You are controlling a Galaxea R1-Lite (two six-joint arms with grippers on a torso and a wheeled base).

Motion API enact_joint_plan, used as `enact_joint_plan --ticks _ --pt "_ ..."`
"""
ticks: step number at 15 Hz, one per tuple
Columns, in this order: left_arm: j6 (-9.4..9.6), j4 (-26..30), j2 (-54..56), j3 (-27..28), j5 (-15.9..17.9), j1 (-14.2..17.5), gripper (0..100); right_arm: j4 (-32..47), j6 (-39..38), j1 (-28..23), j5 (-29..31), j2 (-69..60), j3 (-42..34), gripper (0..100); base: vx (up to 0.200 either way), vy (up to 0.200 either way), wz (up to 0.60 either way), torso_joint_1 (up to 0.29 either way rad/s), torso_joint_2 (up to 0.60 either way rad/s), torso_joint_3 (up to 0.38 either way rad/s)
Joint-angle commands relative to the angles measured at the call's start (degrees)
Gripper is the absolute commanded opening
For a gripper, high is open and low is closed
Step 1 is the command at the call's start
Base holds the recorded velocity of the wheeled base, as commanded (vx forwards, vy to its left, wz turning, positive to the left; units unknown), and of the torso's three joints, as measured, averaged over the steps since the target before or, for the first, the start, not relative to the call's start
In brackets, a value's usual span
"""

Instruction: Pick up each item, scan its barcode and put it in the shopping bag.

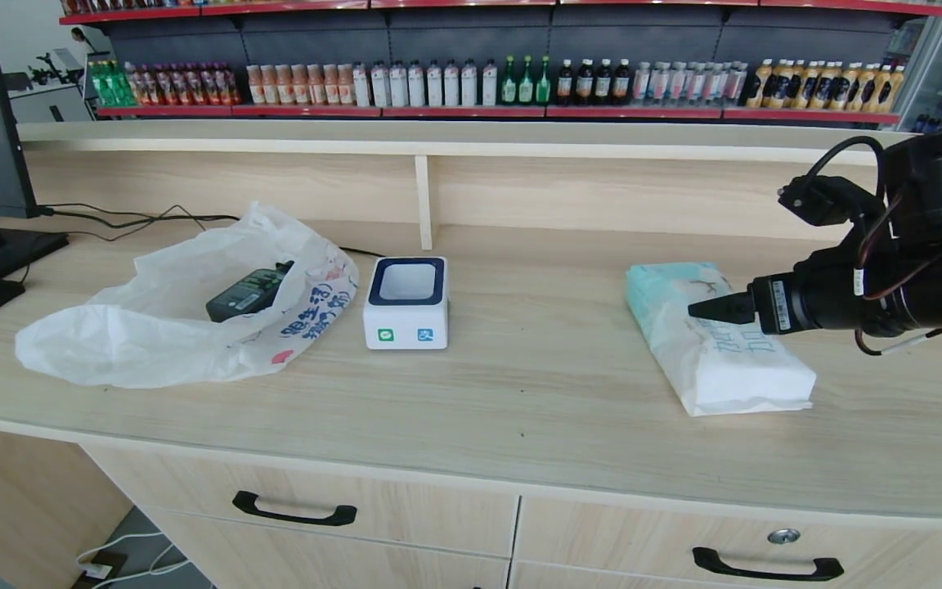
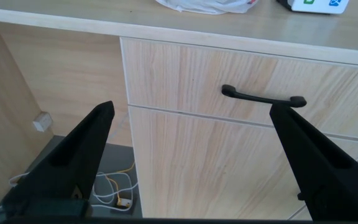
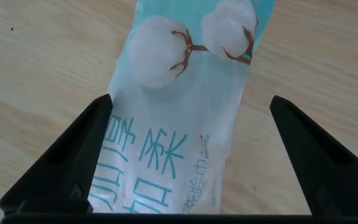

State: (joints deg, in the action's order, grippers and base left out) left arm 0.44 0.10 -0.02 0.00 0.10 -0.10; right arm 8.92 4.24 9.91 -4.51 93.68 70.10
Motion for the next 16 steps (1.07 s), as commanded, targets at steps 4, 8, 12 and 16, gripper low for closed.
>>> enact_joint_plan --ticks 4,8,12,16 --pt "0.0 -0.01 0.02 0.0 -0.01 0.01 100 3.82 -0.02 3.27 4.51 0.71 0.13 100 0.0 0.0 0.0 0.0 0.0 0.0" --pt "0.0 -0.01 0.02 0.0 -0.01 0.01 100 3.73 1.82 4.85 5.83 1.85 -0.66 100 0.0 0.0 0.0 0.0 0.0 0.0" --pt "0.0 -0.01 0.02 0.0 -0.01 0.01 100 3.73 1.73 6.52 8.2 3.52 -0.05 100 0.0 0.0 0.0 0.0 0.0 0.0" --pt "0.0 -0.01 0.02 0.0 -0.01 0.01 100 3.73 1.38 6.17 8.99 4.66 -1.19 100 0.0 0.0 0.0 0.0 0.0 0.0"
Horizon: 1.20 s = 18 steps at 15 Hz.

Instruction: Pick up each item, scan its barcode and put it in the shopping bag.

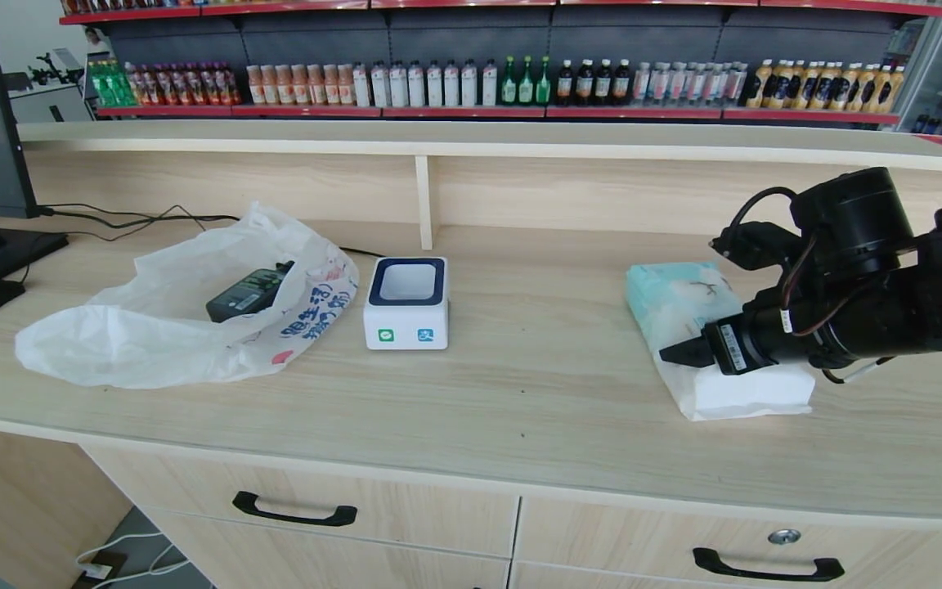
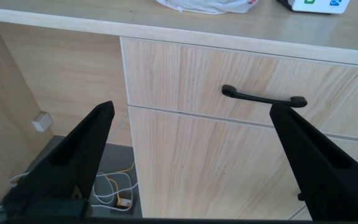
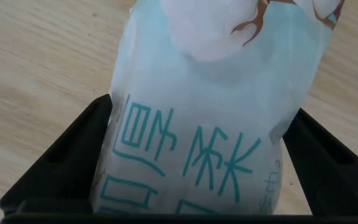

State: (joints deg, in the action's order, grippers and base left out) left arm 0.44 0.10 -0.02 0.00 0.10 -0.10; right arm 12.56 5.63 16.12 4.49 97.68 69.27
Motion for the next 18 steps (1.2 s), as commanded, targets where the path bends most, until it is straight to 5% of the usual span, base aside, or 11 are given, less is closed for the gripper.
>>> enact_joint_plan --ticks 1,4,5,18 --pt "0.0 -0.01 0.02 0.0 -0.01 0.01 100 -0.08 -0.01 -0.03 0.08 1.28 -0.36 100 0.0 0.0 0.0 0.0 0.0 0.0" --pt "0.0 -0.01 0.02 0.0 -0.01 0.01 100 0.01 0.17 -0.47 0.08 1.19 -0.36 100 0.0 0.0 0.0 0.0 0.0 0.0" --pt "0.0 -0.01 0.02 0.0 -0.01 0.01 100 0.01 0.17 -0.74 0.17 1.11 0.08 0 0.0 0.0 0.0 0.0 0.0 0.0" --pt "0.0 -0.01 0.02 0.0 -0.01 0.01 100 -0.08 -1.24 0.14 6.94 -11.55 -6.07 0 0.0 0.0 0.0 0.0 0.0 0.0"
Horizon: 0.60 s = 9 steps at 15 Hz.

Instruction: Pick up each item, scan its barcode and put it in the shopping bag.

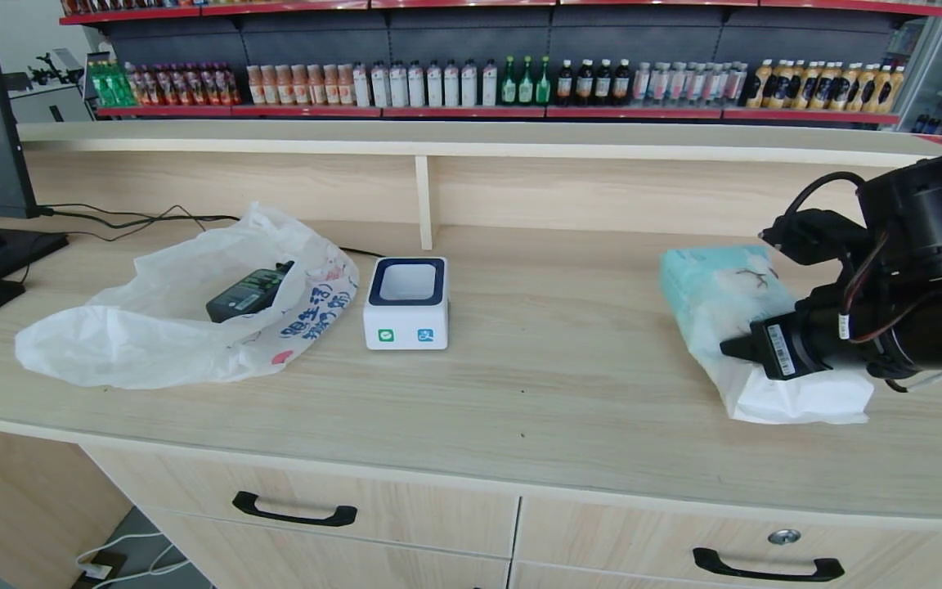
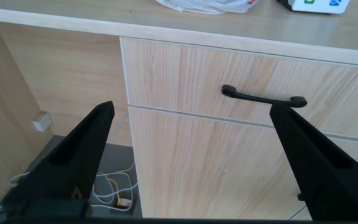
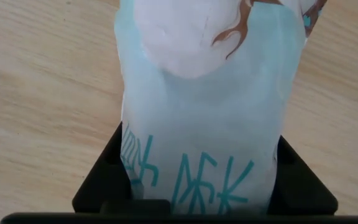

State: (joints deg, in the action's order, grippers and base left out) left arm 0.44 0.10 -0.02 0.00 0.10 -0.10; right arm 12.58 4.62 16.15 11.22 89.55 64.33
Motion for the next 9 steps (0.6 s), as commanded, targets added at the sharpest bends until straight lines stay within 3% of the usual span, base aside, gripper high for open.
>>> enact_joint_plan --ticks 1,9 --pt "0.0 -0.01 0.02 0.0 -0.01 0.01 100 -0.1 -0.75 0.11 1.35 -5.18 -1.84 0 0.0 0.0 0.0 0.0 0.0 0.0" --pt "0.0 -0.01 0.02 0.0 -0.01 0.01 100 -1.95 -1.37 0.02 0.39 -19.59 -2.28 0 0.0 0.0 0.0 0.0 0.0 0.0"
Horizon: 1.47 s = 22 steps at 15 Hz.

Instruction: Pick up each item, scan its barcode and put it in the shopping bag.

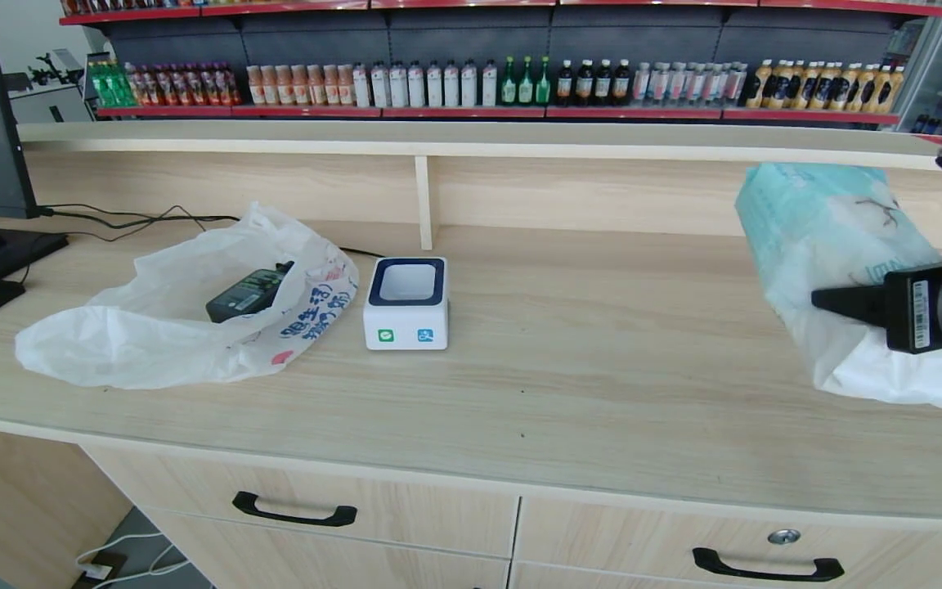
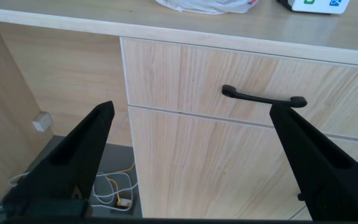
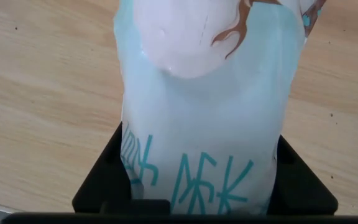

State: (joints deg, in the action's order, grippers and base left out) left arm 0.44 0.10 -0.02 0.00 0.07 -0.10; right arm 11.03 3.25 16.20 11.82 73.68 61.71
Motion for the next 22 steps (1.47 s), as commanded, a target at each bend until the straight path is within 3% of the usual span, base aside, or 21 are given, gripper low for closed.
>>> enact_joint_plan --ticks 1,5,9,12,13,15,18,21,22 --pt "0.0 -0.01 0.02 0.0 0.01 0.01 100 -2.07 -0.79 -0.03 -1.19 -4.69 0.25 0 0.0 0.0 0.0 0.0 0.0 0.0" --pt "0.0 -0.01 0.02 0.0 0.01 0.01 100 -3.65 -4.31 -0.03 -8.49 -5.83 2.28 0 0.0 0.0 0.0 0.0 0.0 0.0" --pt "0.0 -0.01 0.02 0.0 0.01 0.01 100 -7.43 -14.5 -0.03 -18.59 -11.01 -4.84 0 0.0 0.0 0.0 0.0 0.0 0.0" --pt "0.0 0.08 0.02 0.0 0.01 0.01 100 -7.87 -20.57 0.32 -20.0 -11.28 -5.72 0 0.0 0.0 0.0 0.0 0.0 0.0" --pt "0.0 -0.01 0.02 0.0 0.01 0.01 100 -8.48 -24.17 2.26 -23.95 -12.86 -6.78 0 0.0 0.0 0.0 0.0 0.0 0.0" --pt "0.0 -0.01 0.02 0.0 0.01 0.01 100 -8.66 -25.75 2.61 -25.27 -13.74 -7.92 0 0.0 0.0 0.0 0.0 0.0 0.0" --pt "0.0 -0.01 0.02 0.0 0.01 0.01 100 -22.19 -37.97 8.76 -26.41 -16.02 -14.51 0 0.0 0.0 0.0 0.0 0.0 0.0" --pt "0.0 -0.01 0.02 0.0 0.01 0.01 100 -25.36 -44.92 14.21 -26.59 -15.76 -17.59 0 0.0 0.0 0.0 0.0 0.0 0.0" --pt "0.0 0.08 0.02 0.0 0.01 0.01 100 -26.85 -52.21 16.76 -26.59 -14.79 -17.68 0 0.0 0.0 0.0 0.0 0.0 0.0"
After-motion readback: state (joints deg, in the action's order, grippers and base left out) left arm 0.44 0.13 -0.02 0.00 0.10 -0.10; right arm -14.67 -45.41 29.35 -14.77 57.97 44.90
